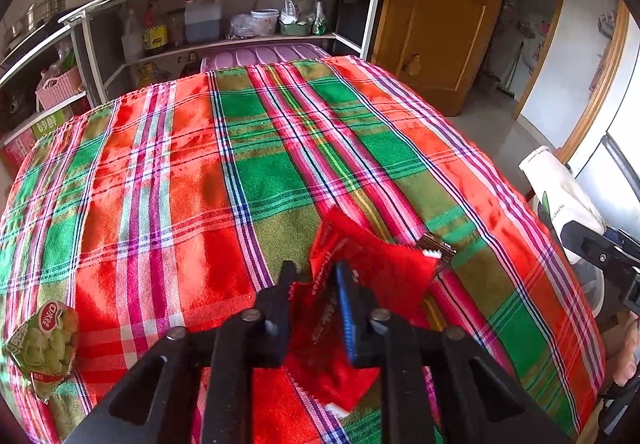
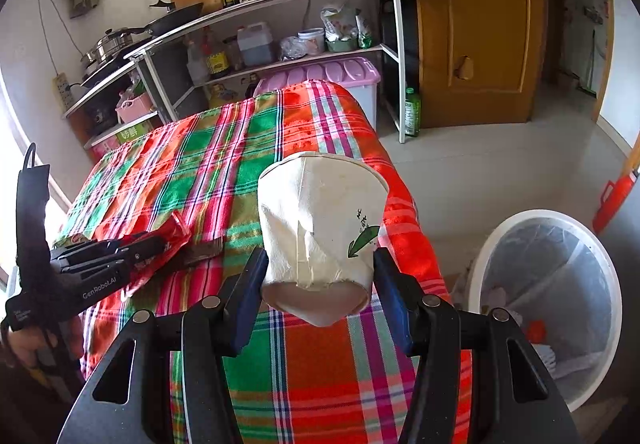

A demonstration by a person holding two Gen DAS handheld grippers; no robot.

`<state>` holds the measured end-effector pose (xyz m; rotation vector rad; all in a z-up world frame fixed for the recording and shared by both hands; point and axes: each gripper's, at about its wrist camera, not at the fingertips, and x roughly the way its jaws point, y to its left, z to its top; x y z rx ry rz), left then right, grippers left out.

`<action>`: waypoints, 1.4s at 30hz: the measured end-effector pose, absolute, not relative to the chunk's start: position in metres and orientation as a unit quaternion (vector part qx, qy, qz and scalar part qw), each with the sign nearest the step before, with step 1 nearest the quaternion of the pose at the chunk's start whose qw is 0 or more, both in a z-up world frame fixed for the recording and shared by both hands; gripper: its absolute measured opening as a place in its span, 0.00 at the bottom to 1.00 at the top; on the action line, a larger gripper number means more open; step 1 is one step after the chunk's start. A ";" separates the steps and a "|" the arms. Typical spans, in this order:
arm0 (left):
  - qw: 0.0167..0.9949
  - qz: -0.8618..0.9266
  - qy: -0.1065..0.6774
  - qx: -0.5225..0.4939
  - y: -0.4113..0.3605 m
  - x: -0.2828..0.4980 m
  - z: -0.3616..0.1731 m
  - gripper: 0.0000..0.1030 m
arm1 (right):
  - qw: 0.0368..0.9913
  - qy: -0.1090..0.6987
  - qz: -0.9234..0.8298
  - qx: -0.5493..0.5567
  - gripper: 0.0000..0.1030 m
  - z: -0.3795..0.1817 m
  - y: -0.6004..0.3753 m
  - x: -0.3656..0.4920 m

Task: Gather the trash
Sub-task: 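Lift the paper cup and red packet and carry both toward the white bin, then open both tools to drop the paper cup and red packet into the bin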

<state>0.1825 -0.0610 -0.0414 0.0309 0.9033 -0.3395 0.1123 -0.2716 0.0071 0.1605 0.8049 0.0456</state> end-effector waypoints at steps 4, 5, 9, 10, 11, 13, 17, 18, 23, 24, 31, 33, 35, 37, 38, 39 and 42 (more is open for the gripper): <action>0.889 -0.162 0.428 0.025 -0.064 0.178 -0.039 0.10 | 0.917 0.391 0.022 0.078 0.53 0.007 -0.272 0.112; 0.889 -0.163 0.427 0.026 -0.065 0.177 -0.038 0.09 | 0.917 0.391 0.022 0.079 0.53 0.007 -0.272 0.112; 0.892 -0.165 0.420 0.026 -0.064 0.172 -0.031 0.09 | 0.917 0.390 0.022 0.079 0.53 0.008 -0.272 0.111; 0.893 -0.165 0.418 0.021 -0.064 0.171 -0.029 0.09 | 0.918 0.389 0.022 0.079 0.53 0.009 -0.272 0.110; 0.893 -0.168 0.418 0.019 -0.063 0.170 -0.028 0.09 | 0.918 0.388 0.022 0.079 0.53 0.009 -0.272 0.110; 0.894 -0.168 0.414 0.015 -0.061 0.167 -0.023 0.09 | 0.919 0.386 0.023 0.080 0.53 0.011 -0.272 0.109; 0.897 -0.172 0.406 0.013 -0.062 0.162 -0.012 0.09 | 0.920 0.382 0.022 0.082 0.53 0.016 -0.274 0.105; 0.898 -0.174 0.404 0.014 -0.063 0.161 -0.009 0.09 | 0.921 0.380 0.023 0.082 0.53 0.017 -0.274 0.104; 0.904 -0.185 0.386 0.020 -0.073 0.150 0.010 0.09 | 0.926 0.368 0.019 0.083 0.53 0.027 -0.278 0.094; 0.903 -0.191 0.384 0.021 -0.076 0.148 0.014 0.09 | 0.927 0.365 0.017 0.084 0.53 0.029 -0.280 0.091; 0.899 -0.234 0.369 0.025 -0.117 0.139 0.030 0.09 | 0.931 0.354 -0.008 0.088 0.53 0.040 -0.301 0.073; 0.896 -0.247 0.368 0.029 -0.134 0.137 0.031 0.09 | 0.932 0.350 -0.024 0.088 0.53 0.043 -0.313 0.064; 0.892 -0.262 0.367 0.034 -0.150 0.135 0.031 0.09 | 0.933 0.347 -0.040 0.091 0.53 0.045 -0.327 0.057; 0.887 -0.278 0.366 0.041 -0.169 0.133 0.031 0.09 | 0.932 0.345 -0.054 0.095 0.53 0.046 -0.343 0.049; 0.884 -0.286 0.366 0.044 -0.180 0.132 0.031 0.09 | 0.932 0.344 -0.065 0.097 0.53 0.047 -0.354 0.044; 0.882 -0.294 0.366 0.047 -0.190 0.131 0.031 0.09 | 0.931 0.343 -0.073 0.100 0.53 0.047 -0.361 0.041; 0.872 -0.319 0.368 0.053 -0.221 0.128 0.029 0.09 | 0.928 0.344 -0.098 0.107 0.53 0.047 -0.386 0.028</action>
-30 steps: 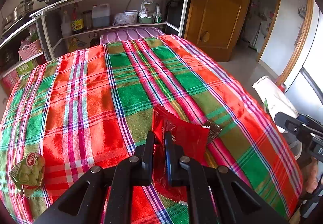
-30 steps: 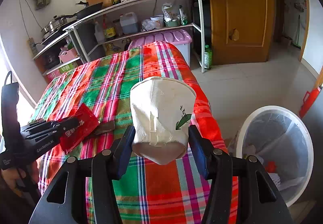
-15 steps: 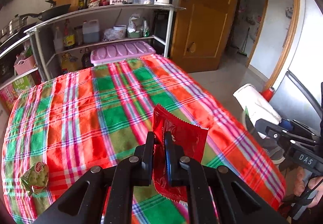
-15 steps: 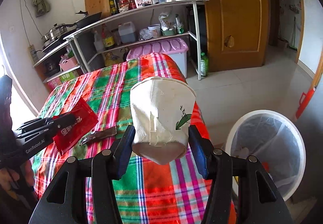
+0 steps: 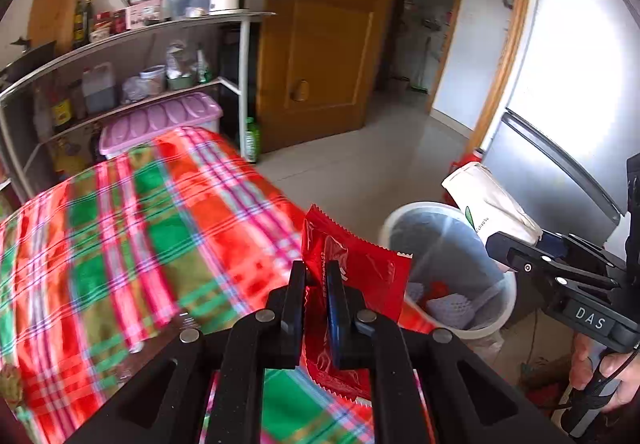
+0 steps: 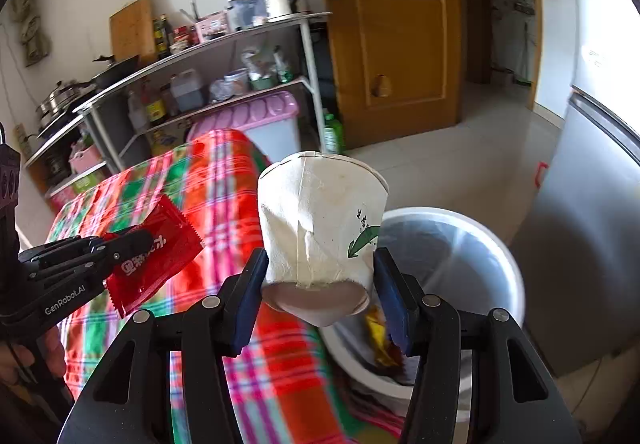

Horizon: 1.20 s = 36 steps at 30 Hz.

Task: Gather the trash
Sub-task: 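Open both tools to drop the paper cup and red packet into the bin, then move both tools back to the brown wrapper strip and green snack bag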

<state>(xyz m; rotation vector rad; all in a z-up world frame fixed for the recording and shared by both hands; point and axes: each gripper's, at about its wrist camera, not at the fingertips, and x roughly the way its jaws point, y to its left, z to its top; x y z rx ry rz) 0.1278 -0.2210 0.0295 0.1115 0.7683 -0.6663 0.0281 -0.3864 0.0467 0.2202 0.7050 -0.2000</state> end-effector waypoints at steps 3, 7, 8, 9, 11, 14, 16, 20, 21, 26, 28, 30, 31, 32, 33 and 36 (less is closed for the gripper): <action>0.863 -0.339 0.370 0.056 -0.248 0.125 0.026 0.09 | 0.924 0.345 -0.121 0.112 0.53 0.045 -0.410 0.016; 0.848 -0.365 0.381 0.054 -0.284 0.124 0.018 0.09 | 0.917 0.352 -0.143 0.119 0.53 0.039 -0.438 0.004; 0.845 -0.367 0.384 0.054 -0.291 0.124 0.016 0.09 | 0.916 0.354 -0.148 0.120 0.53 0.037 -0.443 0.002; 0.842 -0.370 0.388 0.056 -0.299 0.124 0.013 0.09 | 0.913 0.358 -0.152 0.121 0.53 0.034 -0.450 0.000; 0.838 -0.376 0.391 0.060 -0.314 0.125 0.009 0.09 | 0.909 0.365 -0.164 0.120 0.53 0.028 -0.459 -0.002; 0.830 -0.381 0.401 0.066 -0.332 0.127 0.000 0.09 | 0.902 0.374 -0.175 0.127 0.53 0.018 -0.475 -0.005; 0.827 -0.382 0.407 0.068 -0.341 0.128 -0.005 0.09 | 0.898 0.380 -0.178 0.131 0.53 0.012 -0.482 -0.005; 0.820 -0.384 0.419 0.072 -0.357 0.129 -0.018 0.10 | 0.890 0.395 -0.179 0.142 0.53 -0.003 -0.494 -0.002; 0.818 -0.383 0.422 0.072 -0.360 0.130 -0.021 0.10 | 0.889 0.397 -0.178 0.143 0.53 -0.006 -0.496 -0.001; 0.808 -0.388 0.438 0.071 -0.373 0.134 -0.035 0.12 | 0.877 0.423 -0.176 0.144 0.55 -0.024 -0.505 0.008; 0.806 -0.385 0.442 0.079 -0.377 0.135 -0.040 0.22 | 0.874 0.431 -0.179 0.139 0.56 -0.030 -0.506 0.010; 0.808 -0.382 0.442 0.079 -0.378 0.136 -0.042 0.35 | 0.870 0.436 -0.181 0.139 0.57 -0.036 -0.508 0.011; 0.806 -0.383 0.446 0.076 -0.378 0.137 -0.043 0.35 | 0.870 0.436 -0.182 0.140 0.57 -0.037 -0.509 0.010; 0.804 -0.385 0.447 0.073 -0.378 0.138 -0.043 0.35 | 0.870 0.437 -0.181 0.141 0.57 -0.038 -0.509 0.011; 0.806 -0.384 0.445 0.073 -0.378 0.138 -0.043 0.35 | 0.869 0.438 -0.182 0.144 0.57 -0.039 -0.510 0.011; 0.808 -0.383 0.443 0.073 -0.377 0.138 -0.041 0.39 | 0.867 0.438 -0.184 0.148 0.57 -0.040 -0.512 0.011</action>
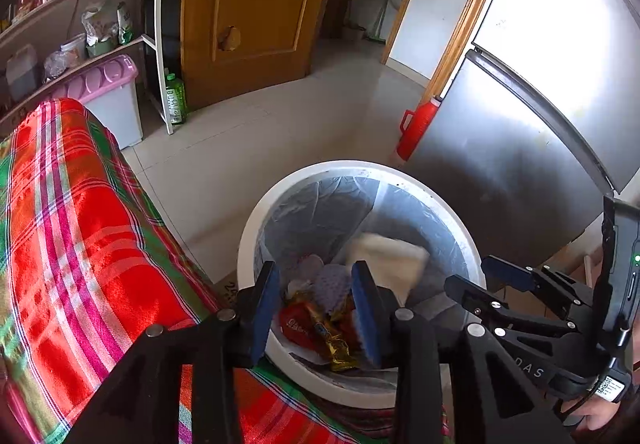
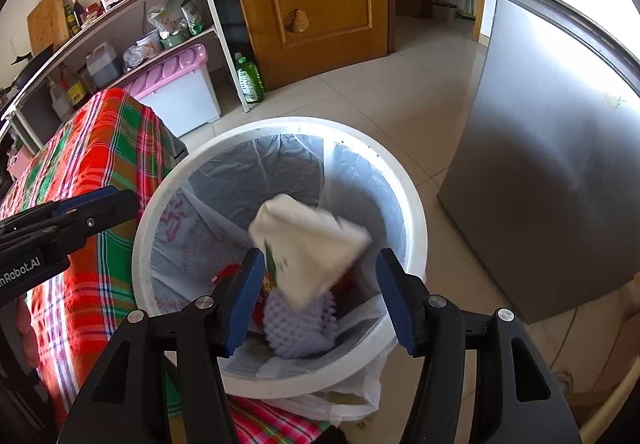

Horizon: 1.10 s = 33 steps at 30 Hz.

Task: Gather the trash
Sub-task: 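Move both tools back to the brown wrapper strip and green snack bag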

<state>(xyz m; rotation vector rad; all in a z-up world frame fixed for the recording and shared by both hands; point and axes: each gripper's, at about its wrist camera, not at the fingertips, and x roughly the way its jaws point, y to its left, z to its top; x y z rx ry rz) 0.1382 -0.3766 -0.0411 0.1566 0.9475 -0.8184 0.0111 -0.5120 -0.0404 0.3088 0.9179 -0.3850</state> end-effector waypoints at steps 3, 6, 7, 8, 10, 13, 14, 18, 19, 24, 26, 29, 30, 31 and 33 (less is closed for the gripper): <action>0.808 -0.385 0.440 0.071 -0.374 0.137 -0.036 0.40 | 0.869 0.435 -0.184 0.146 0.57 -0.038 -0.510 0.009; 0.811 -0.385 0.435 0.068 -0.369 0.135 -0.032 0.41 | 0.871 0.429 -0.186 0.147 0.57 -0.033 -0.507 0.008; 0.813 -0.384 0.434 0.066 -0.366 0.134 -0.030 0.41 | 0.872 0.427 -0.186 0.147 0.57 -0.032 -0.506 0.006; 0.814 -0.383 0.432 0.065 -0.364 0.133 -0.028 0.41 | 0.874 0.424 -0.186 0.148 0.57 -0.030 -0.505 0.005; 0.816 -0.382 0.430 0.060 -0.357 0.130 -0.025 0.46 | 0.877 0.418 -0.186 0.148 0.57 -0.024 -0.501 0.002; 0.820 -0.380 0.424 0.057 -0.346 0.127 -0.019 0.49 | 0.883 0.408 -0.181 0.147 0.57 -0.017 -0.494 0.000; 0.823 -0.377 0.422 0.056 -0.341 0.126 -0.017 0.49 | 0.885 0.403 -0.179 0.147 0.57 -0.014 -0.491 -0.001; 0.834 -0.364 0.412 0.046 -0.318 0.123 -0.008 0.51 | 0.894 0.391 -0.164 0.145 0.57 -0.004 -0.475 0.001; 0.838 -0.358 0.409 0.045 -0.311 0.123 -0.006 0.51 | 0.897 0.389 -0.158 0.141 0.57 -0.002 -0.469 0.002; 0.851 -0.339 0.400 0.032 -0.277 0.122 0.003 0.52 | 0.906 0.380 -0.132 0.133 0.57 0.007 -0.446 0.010; 0.857 -0.330 0.396 0.029 -0.263 0.121 0.007 0.53 | 0.909 0.376 -0.124 0.132 0.57 0.009 -0.437 0.013; 0.864 -0.316 0.391 0.022 -0.242 0.120 0.011 0.53 | 0.913 0.371 -0.114 0.128 0.57 0.012 -0.423 0.018; 0.865 -0.312 0.391 0.020 -0.237 0.121 0.011 0.54 | 0.914 0.370 -0.112 0.128 0.57 0.013 -0.420 0.019; 0.867 -0.308 0.391 0.016 -0.230 0.121 0.011 0.54 | 0.914 0.369 -0.108 0.128 0.57 0.014 -0.416 0.021; 0.870 -0.300 0.392 0.013 -0.218 0.121 0.011 0.54 | 0.916 0.368 -0.102 0.124 0.58 0.015 -0.408 0.024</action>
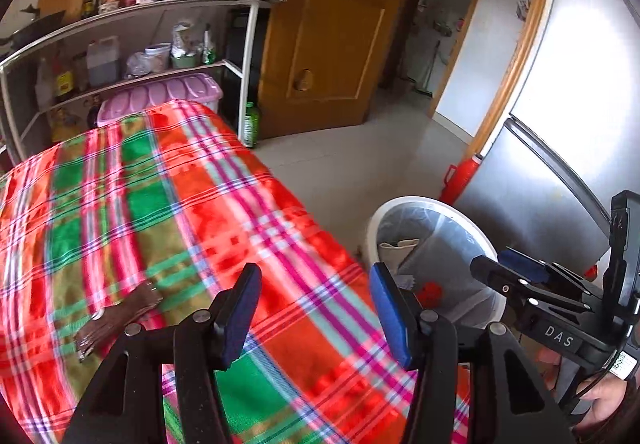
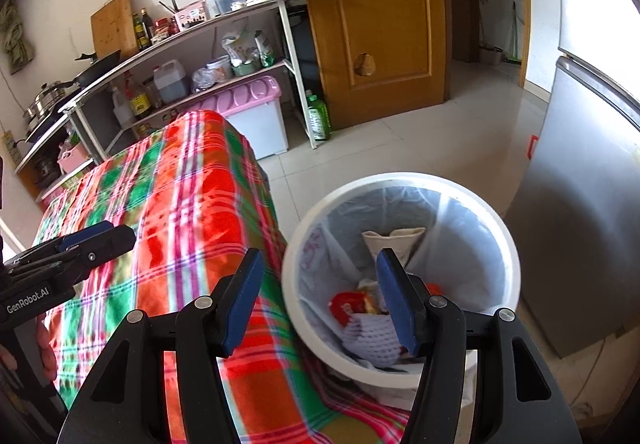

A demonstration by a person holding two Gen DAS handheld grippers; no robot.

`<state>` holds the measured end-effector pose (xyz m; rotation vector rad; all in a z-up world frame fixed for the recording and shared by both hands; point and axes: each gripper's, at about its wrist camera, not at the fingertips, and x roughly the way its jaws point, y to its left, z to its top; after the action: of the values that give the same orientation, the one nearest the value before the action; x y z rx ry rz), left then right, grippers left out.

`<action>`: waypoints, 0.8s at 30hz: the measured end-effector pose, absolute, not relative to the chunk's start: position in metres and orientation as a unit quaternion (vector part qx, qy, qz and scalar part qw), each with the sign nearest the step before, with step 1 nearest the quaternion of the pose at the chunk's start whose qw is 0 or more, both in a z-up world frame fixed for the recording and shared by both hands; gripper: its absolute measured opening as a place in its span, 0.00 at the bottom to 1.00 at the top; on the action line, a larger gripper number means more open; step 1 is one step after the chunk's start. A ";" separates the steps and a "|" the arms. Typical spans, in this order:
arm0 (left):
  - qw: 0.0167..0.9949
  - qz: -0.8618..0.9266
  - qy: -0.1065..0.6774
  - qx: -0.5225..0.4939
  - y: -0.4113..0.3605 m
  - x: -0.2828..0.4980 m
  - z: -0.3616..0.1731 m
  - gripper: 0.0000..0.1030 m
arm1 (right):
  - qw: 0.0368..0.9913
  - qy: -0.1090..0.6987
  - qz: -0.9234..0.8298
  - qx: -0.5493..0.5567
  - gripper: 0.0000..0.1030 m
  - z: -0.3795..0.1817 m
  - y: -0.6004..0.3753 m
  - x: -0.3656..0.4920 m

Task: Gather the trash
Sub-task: 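Move both tools back to the brown wrapper strip and green snack bag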

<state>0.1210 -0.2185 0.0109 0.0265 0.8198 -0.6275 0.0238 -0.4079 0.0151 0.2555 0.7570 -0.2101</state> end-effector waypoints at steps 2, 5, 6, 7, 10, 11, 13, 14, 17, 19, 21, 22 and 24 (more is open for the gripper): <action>0.872 -0.293 0.392 0.009 -0.207 0.121 0.011 0.54 | 0.918 0.367 -0.096 0.119 0.57 0.017 -0.399 0.027; 0.880 -0.275 0.387 0.012 -0.193 0.120 0.012 0.54 | 0.920 0.365 -0.087 0.113 0.58 0.020 -0.387 0.032; 0.882 -0.270 0.385 0.011 -0.188 0.119 0.013 0.54 | 0.921 0.365 -0.083 0.111 0.58 0.020 -0.383 0.034; 0.883 -0.267 0.385 0.010 -0.183 0.119 0.014 0.54 | 0.922 0.364 -0.077 0.108 0.58 0.021 -0.377 0.037; 0.891 -0.251 0.379 0.004 -0.163 0.117 0.016 0.54 | 0.924 0.363 -0.061 0.102 0.58 0.022 -0.361 0.044; 0.893 -0.242 0.378 0.003 -0.155 0.116 0.017 0.54 | 0.925 0.363 -0.057 0.100 0.58 0.022 -0.356 0.046; 0.898 -0.228 0.377 0.004 -0.143 0.116 0.017 0.54 | 0.926 0.362 -0.044 0.093 0.58 0.023 -0.343 0.052; 0.900 -0.220 0.376 0.005 -0.136 0.115 0.018 0.54 | 0.927 0.361 -0.041 0.090 0.58 0.023 -0.337 0.053; 0.905 -0.202 0.374 -0.002 -0.115 0.114 0.019 0.54 | 0.929 0.359 -0.022 0.080 0.58 0.026 -0.317 0.061; 0.915 -0.176 0.362 0.011 -0.102 0.109 0.023 0.54 | 0.932 0.355 -0.008 0.074 0.58 0.027 -0.304 0.065; 0.922 -0.158 0.352 0.024 -0.092 0.105 0.026 0.55 | 0.933 0.355 0.010 0.063 0.58 0.028 -0.288 0.070; 0.924 -0.151 0.352 0.025 -0.085 0.104 0.027 0.55 | 0.933 0.354 0.016 0.060 0.58 0.028 -0.282 0.071; 0.926 -0.144 0.350 0.017 -0.071 0.105 0.027 0.56 | 0.933 0.355 0.029 0.050 0.58 0.027 -0.267 0.077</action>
<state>0.1047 -0.0710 0.0274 0.0359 0.7176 -0.2948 0.0766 -0.2671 0.0271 0.1023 0.7262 0.0595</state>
